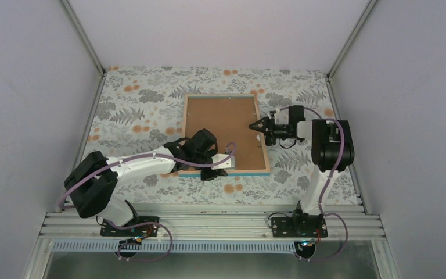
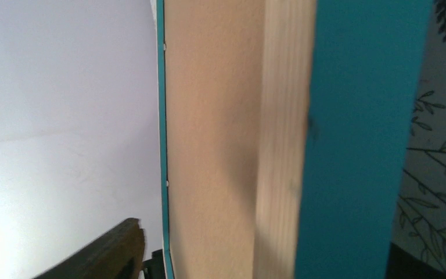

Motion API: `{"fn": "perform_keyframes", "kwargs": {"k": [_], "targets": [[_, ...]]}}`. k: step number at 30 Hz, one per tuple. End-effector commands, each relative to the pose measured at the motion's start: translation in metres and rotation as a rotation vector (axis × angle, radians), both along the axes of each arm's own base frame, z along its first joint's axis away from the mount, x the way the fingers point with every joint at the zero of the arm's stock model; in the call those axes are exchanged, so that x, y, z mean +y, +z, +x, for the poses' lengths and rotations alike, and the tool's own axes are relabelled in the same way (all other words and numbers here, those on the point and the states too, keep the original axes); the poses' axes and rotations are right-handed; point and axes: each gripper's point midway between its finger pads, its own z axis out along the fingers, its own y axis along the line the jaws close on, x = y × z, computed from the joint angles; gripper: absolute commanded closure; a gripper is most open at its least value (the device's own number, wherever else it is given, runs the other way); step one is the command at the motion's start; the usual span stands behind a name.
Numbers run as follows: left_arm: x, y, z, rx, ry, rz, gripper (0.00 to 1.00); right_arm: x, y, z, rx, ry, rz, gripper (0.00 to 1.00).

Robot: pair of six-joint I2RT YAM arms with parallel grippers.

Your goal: Put the photo into the frame

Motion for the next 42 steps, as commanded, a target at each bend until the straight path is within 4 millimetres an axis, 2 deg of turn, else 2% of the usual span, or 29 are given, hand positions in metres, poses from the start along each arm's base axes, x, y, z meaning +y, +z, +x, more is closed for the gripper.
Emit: {"fn": "perform_keyframes", "kwargs": {"k": [1,4,8,9,11,13,15,19,24,27,28,29,31,35,39,42], "targets": [[-0.019,0.051,0.002,-0.152,-0.111,-0.172,0.98,0.006,0.013,0.011,0.034,0.009,0.089,0.36],[-0.017,0.048,0.005,-0.182,-0.113,-0.154,0.98,0.006,0.017,0.015,0.019,0.011,0.087,0.47],[-0.012,0.049,0.018,-0.269,-0.086,-0.122,0.97,0.004,0.033,0.023,-0.060,0.018,0.040,0.78],[-0.012,0.052,0.022,-0.293,-0.076,-0.115,0.97,0.003,0.042,0.025,-0.094,0.018,0.029,0.84],[-0.012,0.060,0.032,-0.326,-0.049,-0.109,0.96,0.003,0.058,0.027,-0.145,0.026,0.018,0.93],[-0.012,0.069,0.039,-0.343,-0.035,-0.101,0.93,0.003,0.073,0.028,-0.183,0.035,0.022,0.96],[-0.007,0.080,0.046,-0.343,-0.007,-0.089,0.84,0.001,0.089,0.032,-0.228,0.040,0.023,0.96],[0.010,0.112,0.062,-0.329,0.054,-0.102,0.54,-0.007,0.125,0.042,-0.349,0.038,-0.010,0.96],[0.032,0.152,0.081,-0.374,0.119,-0.086,0.28,-0.011,0.197,0.048,-0.595,0.043,-0.066,0.96],[0.047,0.178,0.100,-0.383,0.222,-0.095,0.06,-0.018,0.238,0.053,-0.761,0.031,-0.164,0.96],[0.053,0.187,0.108,-0.383,0.270,-0.104,0.01,-0.021,0.248,0.056,-0.808,0.022,-0.218,0.96],[0.061,0.196,0.118,-0.386,0.319,-0.114,0.00,-0.024,0.271,0.055,-0.899,0.013,-0.272,0.96],[0.078,0.211,0.139,-0.387,0.428,-0.141,0.00,-0.032,0.299,0.053,-1.016,-0.007,-0.375,0.96],[0.134,0.245,0.191,-0.374,0.690,-0.225,0.00,-0.035,0.335,0.048,-1.213,0.025,-0.571,0.97],[0.190,0.270,0.230,-0.367,0.909,-0.292,0.00,-0.021,0.357,0.042,-1.374,0.060,-0.770,0.97],[0.230,0.279,0.249,-0.364,1.058,-0.321,0.00,-0.001,0.360,0.037,-1.483,0.101,-0.921,0.97]]}}
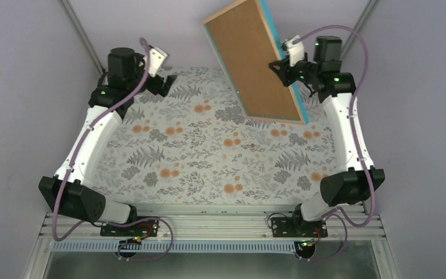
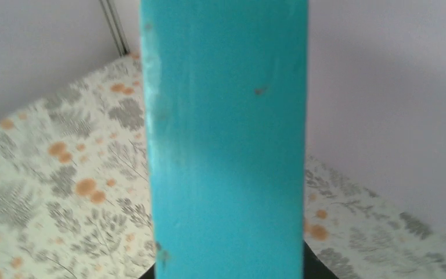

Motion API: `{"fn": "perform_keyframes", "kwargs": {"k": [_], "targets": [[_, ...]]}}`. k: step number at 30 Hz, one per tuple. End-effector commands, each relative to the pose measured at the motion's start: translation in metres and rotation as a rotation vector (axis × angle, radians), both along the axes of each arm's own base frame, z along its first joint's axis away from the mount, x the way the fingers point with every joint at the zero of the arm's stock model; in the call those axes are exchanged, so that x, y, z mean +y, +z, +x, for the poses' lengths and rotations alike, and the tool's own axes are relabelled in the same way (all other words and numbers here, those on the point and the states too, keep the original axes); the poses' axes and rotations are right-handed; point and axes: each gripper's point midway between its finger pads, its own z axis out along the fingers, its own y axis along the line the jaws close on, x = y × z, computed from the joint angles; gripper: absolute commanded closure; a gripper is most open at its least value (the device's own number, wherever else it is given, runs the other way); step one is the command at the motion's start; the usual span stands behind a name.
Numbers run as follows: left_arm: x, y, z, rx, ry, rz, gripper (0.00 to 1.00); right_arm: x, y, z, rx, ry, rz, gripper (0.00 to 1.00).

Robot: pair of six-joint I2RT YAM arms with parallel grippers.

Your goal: Put the photo into the frame

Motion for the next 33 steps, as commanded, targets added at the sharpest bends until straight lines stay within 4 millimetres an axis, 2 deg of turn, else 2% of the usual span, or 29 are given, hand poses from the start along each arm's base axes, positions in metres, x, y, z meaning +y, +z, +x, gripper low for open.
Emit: {"fn": "perform_keyframes", "kwargs": {"k": [1,3,7,10,12,13,15,17,19,24,27,30,33], "targets": [[0.051,0.023,0.026,-0.001,0.210,-0.142,0.00,0.037,0.029,-0.017,-0.298,0.035,-0.297,0.97],[0.075,0.027,0.034,0.003,0.278,-0.178,0.00,0.050,0.020,-0.021,-0.365,0.009,-0.425,0.97],[0.109,0.034,0.045,0.027,0.327,-0.250,0.00,0.089,-0.007,-0.043,-0.464,0.022,-0.620,0.97],[0.135,0.044,0.052,0.022,0.364,-0.275,0.00,0.122,-0.042,-0.072,-0.545,0.061,-0.783,0.97],[0.151,0.052,0.056,0.011,0.393,-0.282,0.00,0.137,-0.065,-0.088,-0.590,0.093,-0.862,0.97],[0.159,0.056,0.058,0.003,0.406,-0.284,0.00,0.144,-0.083,-0.097,-0.592,0.132,-0.895,0.96],[0.172,0.063,0.060,-0.013,0.431,-0.287,0.00,0.154,-0.106,-0.111,-0.599,0.175,-0.937,0.96],[0.180,0.060,0.062,-0.003,0.444,-0.299,0.00,0.165,-0.125,-0.122,-0.634,0.206,-0.966,0.96],[0.178,0.050,0.063,0.027,0.434,-0.317,0.00,0.176,-0.151,-0.129,-0.649,0.242,-0.997,0.96],[0.170,0.022,0.064,0.102,0.412,-0.364,0.00,0.195,-0.207,-0.134,-0.636,0.294,-1.051,0.67],[0.171,0.013,0.062,0.115,0.418,-0.352,0.00,0.198,-0.231,-0.138,-0.598,0.328,-1.043,0.42],[0.170,0.001,0.060,0.141,0.417,-0.352,0.00,0.198,-0.258,-0.144,-0.545,0.366,-1.034,0.32],[0.166,-0.011,0.056,0.170,0.397,-0.354,0.00,0.200,-0.281,-0.152,-0.495,0.402,-1.013,0.30]]}}
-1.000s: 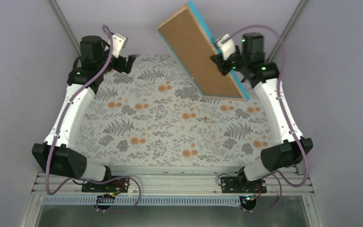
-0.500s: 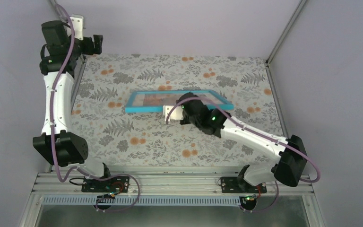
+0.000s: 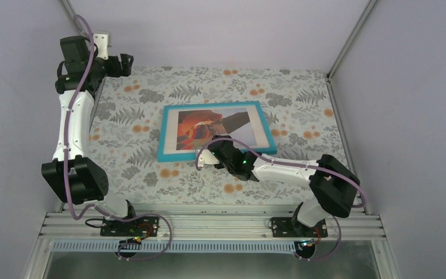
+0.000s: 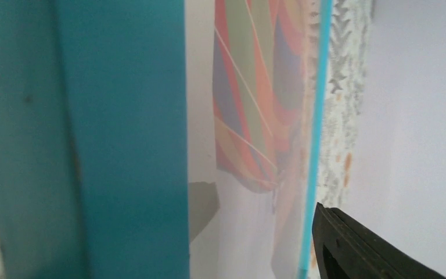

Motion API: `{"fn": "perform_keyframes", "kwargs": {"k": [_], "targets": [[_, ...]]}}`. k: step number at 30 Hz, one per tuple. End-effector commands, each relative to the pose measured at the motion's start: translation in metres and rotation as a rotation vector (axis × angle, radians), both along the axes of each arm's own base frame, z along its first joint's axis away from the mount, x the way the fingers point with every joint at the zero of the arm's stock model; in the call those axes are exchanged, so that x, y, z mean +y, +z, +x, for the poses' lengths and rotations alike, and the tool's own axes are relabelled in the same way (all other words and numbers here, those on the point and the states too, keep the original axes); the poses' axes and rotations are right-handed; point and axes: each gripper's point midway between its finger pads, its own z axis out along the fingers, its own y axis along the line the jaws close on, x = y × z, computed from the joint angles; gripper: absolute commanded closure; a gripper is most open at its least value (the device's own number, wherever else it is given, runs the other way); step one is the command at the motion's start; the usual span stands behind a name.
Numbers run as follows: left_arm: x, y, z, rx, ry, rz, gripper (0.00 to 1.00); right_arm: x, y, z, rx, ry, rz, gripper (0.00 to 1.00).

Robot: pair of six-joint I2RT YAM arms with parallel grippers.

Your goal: Put the photo into the frame

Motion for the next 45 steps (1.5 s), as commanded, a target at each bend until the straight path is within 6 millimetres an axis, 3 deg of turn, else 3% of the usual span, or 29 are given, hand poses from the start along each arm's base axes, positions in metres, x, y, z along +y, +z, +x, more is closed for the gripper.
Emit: {"fn": "perform_keyframes", "kwargs": {"k": [1,5,9,12,16,19,21,24,29,30,34,39,45], "targets": [[-0.008,-0.011,-0.008,0.021,-0.040,-0.028,0.00,0.018,-0.003,-0.004,0.029,-0.008,0.134,0.28],[-0.009,-0.037,-0.011,0.077,-0.053,-0.018,0.00,0.025,-0.026,-0.023,0.170,0.044,0.108,0.12],[-0.011,-0.051,-0.015,0.105,-0.074,0.007,0.00,0.033,-0.026,-0.050,0.345,0.119,0.111,0.00],[-0.017,-0.055,-0.019,0.096,-0.115,0.040,0.00,0.037,-0.008,-0.063,0.510,0.163,0.166,0.00],[-0.038,-0.071,-0.027,0.114,-0.226,0.103,0.00,0.023,0.029,-0.051,0.692,0.136,0.282,0.00],[-0.063,-0.082,-0.040,0.117,-0.340,0.162,0.00,0.001,0.051,-0.019,0.790,0.056,0.387,0.00],[-0.087,-0.101,-0.060,0.111,-0.430,0.196,0.00,-0.014,0.066,0.020,0.818,-0.017,0.469,0.00],[-0.124,-0.124,-0.094,0.063,-0.559,0.262,0.00,-0.041,0.067,0.084,0.879,-0.144,0.580,0.00],[-0.177,-0.172,-0.146,0.096,-0.777,0.347,0.00,-0.067,0.064,0.172,0.899,-0.258,0.708,0.00],[-0.186,-0.181,-0.157,0.105,-0.818,0.360,0.00,-0.070,0.050,0.188,0.928,-0.291,0.721,0.00],[-0.203,-0.217,-0.190,0.127,-0.891,0.419,0.00,-0.073,0.034,0.240,0.922,-0.328,0.775,0.00],[-0.220,-0.252,-0.224,0.149,-0.984,0.525,0.00,-0.069,0.010,0.270,0.915,-0.354,0.841,0.00],[-0.218,-0.287,-0.237,0.128,-0.988,0.726,0.00,-0.064,-0.026,0.275,0.988,-0.411,0.895,0.00]]}}
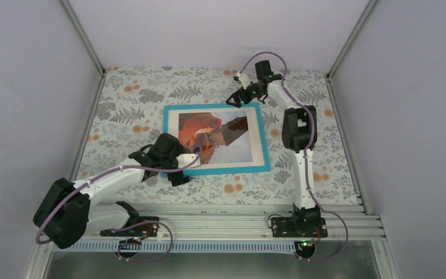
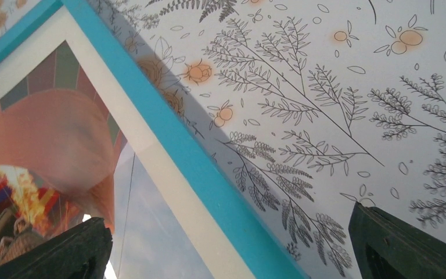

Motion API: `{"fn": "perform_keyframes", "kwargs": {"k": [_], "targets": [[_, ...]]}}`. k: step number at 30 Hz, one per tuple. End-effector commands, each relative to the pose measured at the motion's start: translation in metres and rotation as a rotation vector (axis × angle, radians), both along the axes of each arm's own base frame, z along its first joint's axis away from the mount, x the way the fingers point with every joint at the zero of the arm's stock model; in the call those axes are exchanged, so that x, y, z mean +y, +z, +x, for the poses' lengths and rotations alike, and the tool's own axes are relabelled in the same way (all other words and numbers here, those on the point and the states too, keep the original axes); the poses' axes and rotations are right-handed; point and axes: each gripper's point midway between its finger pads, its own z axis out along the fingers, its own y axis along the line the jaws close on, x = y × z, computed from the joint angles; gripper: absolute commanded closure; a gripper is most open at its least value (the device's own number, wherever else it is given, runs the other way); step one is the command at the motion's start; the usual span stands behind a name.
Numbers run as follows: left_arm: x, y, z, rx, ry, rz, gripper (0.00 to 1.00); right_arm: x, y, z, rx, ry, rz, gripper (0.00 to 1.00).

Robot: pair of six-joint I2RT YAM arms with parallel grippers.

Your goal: Put the photo into the frame

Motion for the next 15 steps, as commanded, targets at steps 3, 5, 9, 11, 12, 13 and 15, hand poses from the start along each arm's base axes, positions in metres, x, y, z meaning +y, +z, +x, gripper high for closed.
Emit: {"fn": "perform_keyframes", "kwargs": {"k": [3,5,9,11,12,13,15], "targets": [[0.009,-0.018,0.012,-0.177,-0.009,0.147,0.00,0.013,-0.013,0.007,0.051,-0.022,0.097,0.00],[0.011,-0.025,0.015,-0.206,-0.010,0.186,0.00,0.014,-0.022,0.005,0.075,-0.020,0.100,0.00],[0.018,-0.036,0.024,-0.248,0.020,0.259,0.00,0.011,-0.044,-0.005,0.143,-0.023,0.095,0.00],[0.022,-0.039,0.031,-0.244,0.059,0.285,0.00,0.007,-0.050,-0.010,0.180,-0.031,0.108,0.00],[0.023,-0.039,0.034,-0.245,0.079,0.289,0.00,0.004,-0.052,-0.012,0.199,-0.035,0.113,0.00],[0.022,-0.036,0.037,-0.252,0.097,0.285,0.00,0.001,-0.052,-0.014,0.211,-0.038,0.117,0.00],[0.023,-0.033,0.040,-0.265,0.115,0.284,0.00,-0.006,-0.056,-0.021,0.246,-0.046,0.115,0.00]]}}
